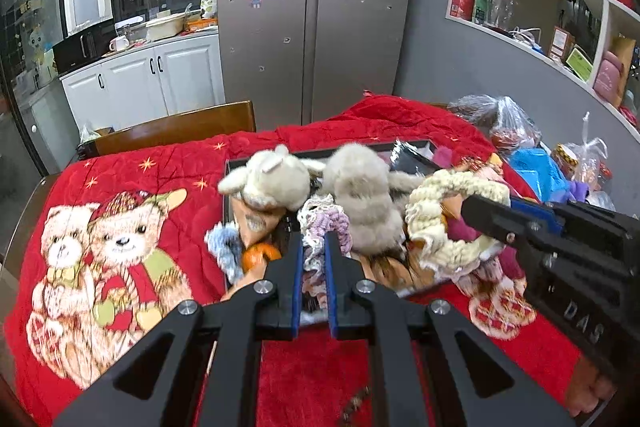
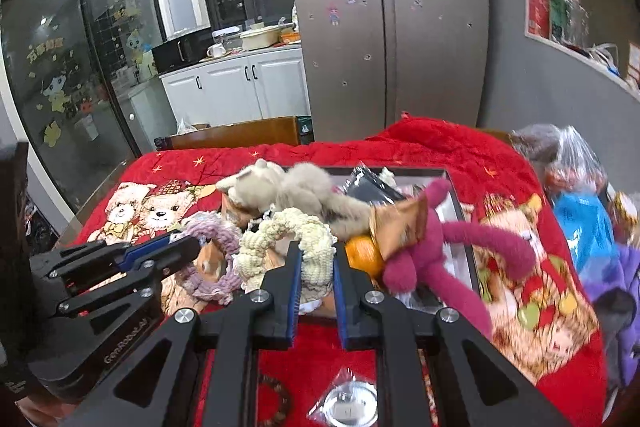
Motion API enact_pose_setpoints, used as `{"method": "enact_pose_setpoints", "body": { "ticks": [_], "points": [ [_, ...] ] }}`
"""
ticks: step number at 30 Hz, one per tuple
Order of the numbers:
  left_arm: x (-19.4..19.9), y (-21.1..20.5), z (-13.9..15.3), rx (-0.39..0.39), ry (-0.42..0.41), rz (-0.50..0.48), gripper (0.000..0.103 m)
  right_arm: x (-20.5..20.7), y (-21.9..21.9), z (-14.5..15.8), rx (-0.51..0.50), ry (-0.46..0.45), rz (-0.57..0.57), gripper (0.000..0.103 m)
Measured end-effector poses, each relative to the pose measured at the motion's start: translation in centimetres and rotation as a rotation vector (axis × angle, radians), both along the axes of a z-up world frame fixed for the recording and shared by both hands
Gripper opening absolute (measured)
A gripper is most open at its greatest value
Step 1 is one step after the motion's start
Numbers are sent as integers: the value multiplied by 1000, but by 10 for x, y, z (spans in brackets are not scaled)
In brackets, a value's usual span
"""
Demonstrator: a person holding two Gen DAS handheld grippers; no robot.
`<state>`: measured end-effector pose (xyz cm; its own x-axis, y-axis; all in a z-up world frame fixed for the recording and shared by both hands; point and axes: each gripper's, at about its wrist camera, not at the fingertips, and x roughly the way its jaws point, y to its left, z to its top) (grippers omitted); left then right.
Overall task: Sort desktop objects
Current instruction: 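Carry both scrunchies over the dark tray and lower them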
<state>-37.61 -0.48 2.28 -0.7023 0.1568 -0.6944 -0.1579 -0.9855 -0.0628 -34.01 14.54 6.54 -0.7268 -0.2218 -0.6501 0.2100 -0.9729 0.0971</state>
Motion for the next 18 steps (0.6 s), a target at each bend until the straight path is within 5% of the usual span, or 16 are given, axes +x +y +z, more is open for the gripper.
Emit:
{"method": "enact_pose_setpoints", "body": {
  "ticks": [18],
  "points": [
    [-52,-26,-22,-39,-11,64,10,-77,5,-30,16,-39,-9,15]
  ]
}}
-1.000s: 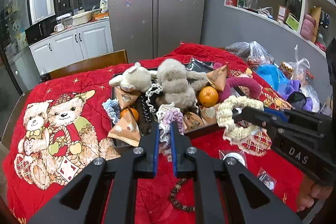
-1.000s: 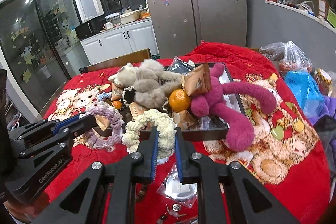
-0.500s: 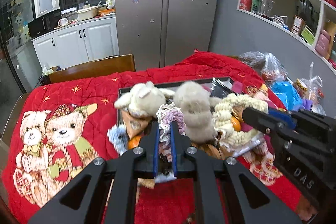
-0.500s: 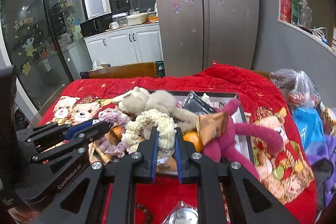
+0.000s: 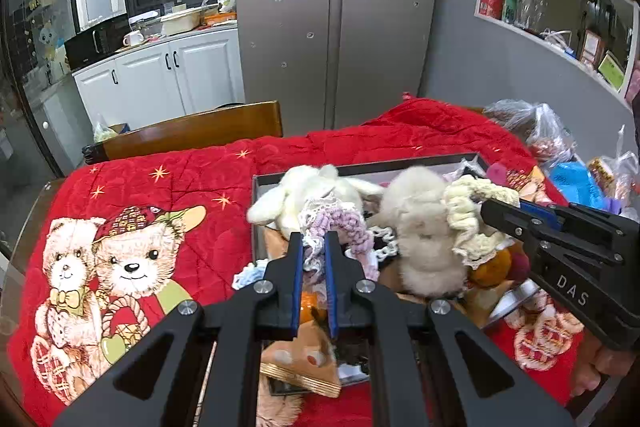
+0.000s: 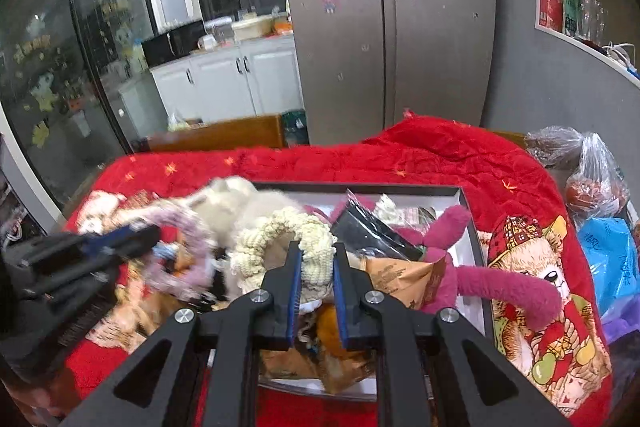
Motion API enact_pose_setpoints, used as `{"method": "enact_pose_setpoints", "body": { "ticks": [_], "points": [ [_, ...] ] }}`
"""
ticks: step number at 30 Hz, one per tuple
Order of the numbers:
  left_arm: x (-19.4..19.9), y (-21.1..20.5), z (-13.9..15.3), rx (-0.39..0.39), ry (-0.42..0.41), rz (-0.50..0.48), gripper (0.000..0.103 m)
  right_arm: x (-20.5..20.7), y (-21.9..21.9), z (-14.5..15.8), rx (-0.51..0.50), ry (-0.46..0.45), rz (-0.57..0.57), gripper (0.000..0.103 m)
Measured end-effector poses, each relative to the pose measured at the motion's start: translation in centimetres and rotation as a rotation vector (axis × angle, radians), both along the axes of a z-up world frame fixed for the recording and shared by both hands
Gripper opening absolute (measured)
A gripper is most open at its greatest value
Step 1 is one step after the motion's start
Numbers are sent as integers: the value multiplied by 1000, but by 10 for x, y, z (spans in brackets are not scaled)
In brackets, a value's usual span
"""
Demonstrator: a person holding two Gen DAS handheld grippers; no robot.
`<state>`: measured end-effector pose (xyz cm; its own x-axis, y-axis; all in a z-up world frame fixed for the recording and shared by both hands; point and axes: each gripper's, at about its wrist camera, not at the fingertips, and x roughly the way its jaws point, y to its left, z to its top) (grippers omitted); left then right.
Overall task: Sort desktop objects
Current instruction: 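Carry both scrunchies over the dark tray and lower them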
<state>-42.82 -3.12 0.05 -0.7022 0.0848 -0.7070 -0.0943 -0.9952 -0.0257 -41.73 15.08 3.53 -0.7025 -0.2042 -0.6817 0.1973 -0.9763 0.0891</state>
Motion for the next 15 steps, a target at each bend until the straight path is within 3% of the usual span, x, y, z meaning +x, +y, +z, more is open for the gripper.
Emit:
{"method": "enact_pose_setpoints", "body": {
  "ticks": [15],
  "points": [
    [1,6,-2,-19,3,-3,10,-1,-9,-5,44,-3,12,15]
  ]
}}
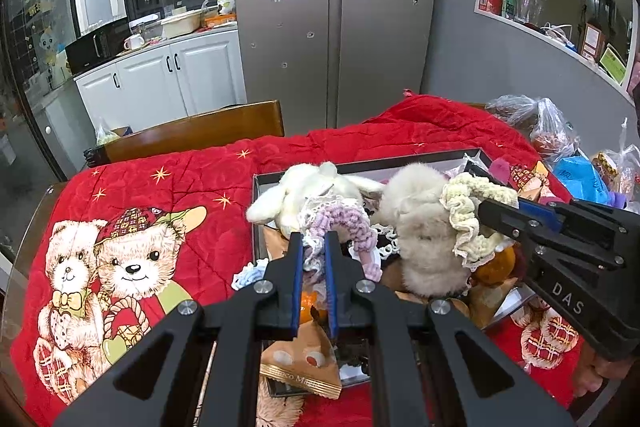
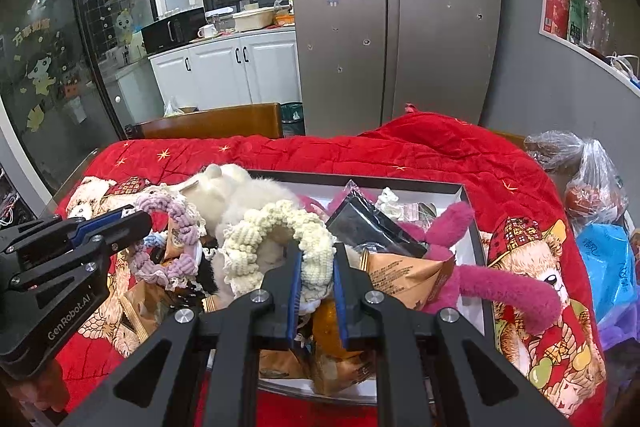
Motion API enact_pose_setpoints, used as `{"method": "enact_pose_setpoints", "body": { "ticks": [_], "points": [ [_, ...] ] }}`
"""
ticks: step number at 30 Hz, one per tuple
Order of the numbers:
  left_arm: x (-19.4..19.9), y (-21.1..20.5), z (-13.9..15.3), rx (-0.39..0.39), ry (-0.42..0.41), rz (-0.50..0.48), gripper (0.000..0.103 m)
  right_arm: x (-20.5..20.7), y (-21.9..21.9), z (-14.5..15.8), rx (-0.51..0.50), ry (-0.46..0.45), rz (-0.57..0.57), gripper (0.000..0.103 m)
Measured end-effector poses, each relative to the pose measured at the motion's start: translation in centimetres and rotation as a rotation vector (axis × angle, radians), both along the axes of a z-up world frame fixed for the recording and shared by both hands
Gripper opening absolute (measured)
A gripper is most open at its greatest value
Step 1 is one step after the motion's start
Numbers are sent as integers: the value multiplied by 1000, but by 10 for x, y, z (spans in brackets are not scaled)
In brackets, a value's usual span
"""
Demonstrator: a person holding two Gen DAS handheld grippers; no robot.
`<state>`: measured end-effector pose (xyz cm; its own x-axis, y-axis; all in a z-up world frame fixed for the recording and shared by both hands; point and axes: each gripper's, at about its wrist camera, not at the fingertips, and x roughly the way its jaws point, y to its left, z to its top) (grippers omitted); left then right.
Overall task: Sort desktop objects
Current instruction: 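Carry both scrunchies over the dark tray and lower them, then open both grippers to release the scrunchies into the tray, then move both grippers back toward the bead bracelet and badge packets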
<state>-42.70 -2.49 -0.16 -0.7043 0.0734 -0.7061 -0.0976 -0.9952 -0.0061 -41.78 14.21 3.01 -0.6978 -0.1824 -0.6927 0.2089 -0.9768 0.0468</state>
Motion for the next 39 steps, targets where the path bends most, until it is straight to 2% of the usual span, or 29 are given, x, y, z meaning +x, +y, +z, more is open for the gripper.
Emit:
{"method": "enact_pose_setpoints", "body": {
  "ticks": [4,6,7,8,9,10,11,13,17,22,39],
  "points": [
    [-1,2,-3,-15,-6,11,11,-1,1,0,4,-9,-3,15],
    [-2,1,-4,-28,-4,27,13,0,-2,1,42,7,-18,15],
    [-2,2,-4,-33,-6,34,21,1,-3,2,55,15,-24,17],
    [-3,2,-4,-32,-12,40,31,1,-3,2,54,16,-23,27],
    [-3,1,-4,-28,-14,39,66,1,-2,2,49,16,-23,45],
    [-2,1,-3,-27,-7,42,95,2,-2,4,49,25,-26,54],
    [1,0,0,-29,18,50,97,4,-2,6,60,48,-39,63],
    [6,1,6,-43,67,61,96,6,-3,11,71,74,-50,63],
    [10,5,11,-60,70,45,97,7,6,18,37,82,-57,70],
    [9,11,10,-80,66,40,97,6,11,22,16,81,-68,70],
    [11,7,11,-65,59,50,97,14,7,26,14,91,-55,70]
  ]
}}
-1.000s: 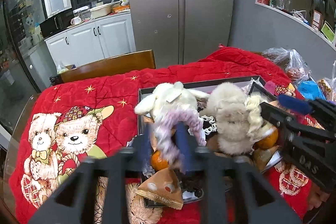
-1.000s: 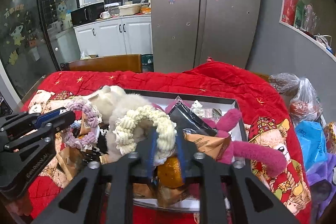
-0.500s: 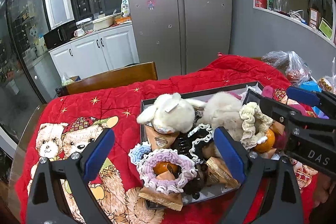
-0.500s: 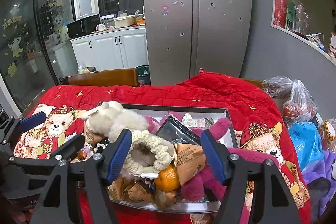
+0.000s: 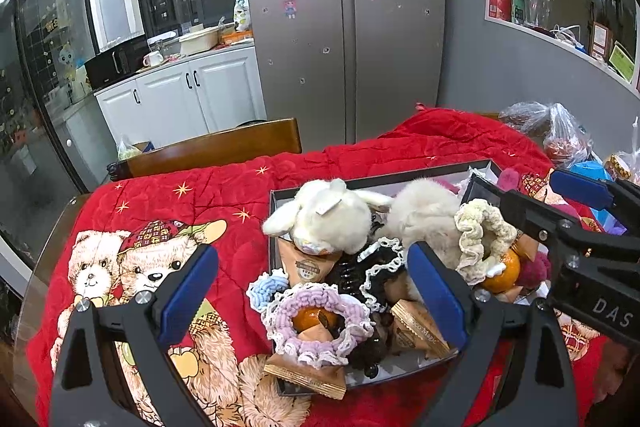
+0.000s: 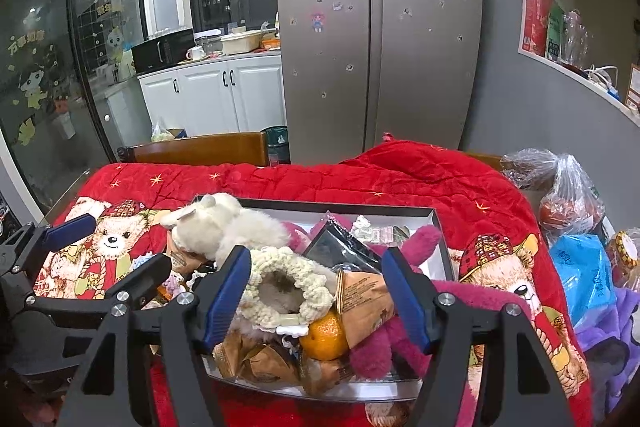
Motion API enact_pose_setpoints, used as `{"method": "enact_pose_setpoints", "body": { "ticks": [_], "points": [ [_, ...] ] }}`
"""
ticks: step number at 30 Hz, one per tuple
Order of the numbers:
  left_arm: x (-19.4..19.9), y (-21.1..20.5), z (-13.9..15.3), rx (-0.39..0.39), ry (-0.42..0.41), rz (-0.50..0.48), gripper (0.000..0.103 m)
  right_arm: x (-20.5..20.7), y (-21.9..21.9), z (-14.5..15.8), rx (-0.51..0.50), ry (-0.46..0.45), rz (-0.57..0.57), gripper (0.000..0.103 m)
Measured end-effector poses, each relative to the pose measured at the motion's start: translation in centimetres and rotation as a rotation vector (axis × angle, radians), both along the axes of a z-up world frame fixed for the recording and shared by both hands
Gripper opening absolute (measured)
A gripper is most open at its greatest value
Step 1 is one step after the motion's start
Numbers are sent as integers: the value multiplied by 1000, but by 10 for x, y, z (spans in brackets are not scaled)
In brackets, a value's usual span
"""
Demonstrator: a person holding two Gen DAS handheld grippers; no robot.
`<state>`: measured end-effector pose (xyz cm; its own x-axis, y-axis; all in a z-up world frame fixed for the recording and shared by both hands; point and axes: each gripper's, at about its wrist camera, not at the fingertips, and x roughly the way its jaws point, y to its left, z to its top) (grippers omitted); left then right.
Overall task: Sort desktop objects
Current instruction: 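Move both grippers back toward the bead bracelet and badge packets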
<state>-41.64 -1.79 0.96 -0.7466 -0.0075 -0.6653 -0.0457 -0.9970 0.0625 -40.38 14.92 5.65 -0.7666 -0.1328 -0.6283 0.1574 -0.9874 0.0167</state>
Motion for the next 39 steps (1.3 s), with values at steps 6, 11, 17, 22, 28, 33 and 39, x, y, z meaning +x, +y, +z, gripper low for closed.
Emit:
{"method": "enact_pose_setpoints", "body": {
  "ticks": [6,11,17,22,28,33,39],
  "points": [
    [5,-2,8,37,-2,-3,97,4,2,5,-5,2,2,70],
    [20,0,22,81,-5,-18,97,15,2,17,-15,14,23,70],
    [59,7,42,79,23,-47,97,46,7,41,-21,52,25,70],
    [97,8,49,69,34,-58,97,81,22,54,-25,82,-1,75],
    [133,14,28,24,11,-71,99,116,43,49,-42,64,-48,75],
    [156,19,-4,32,-49,-98,99,143,53,32,-51,37,-68,75],
    [174,22,-41,79,-85,-135,99,171,55,-1,-38,-9,-74,75]
  ]
}}
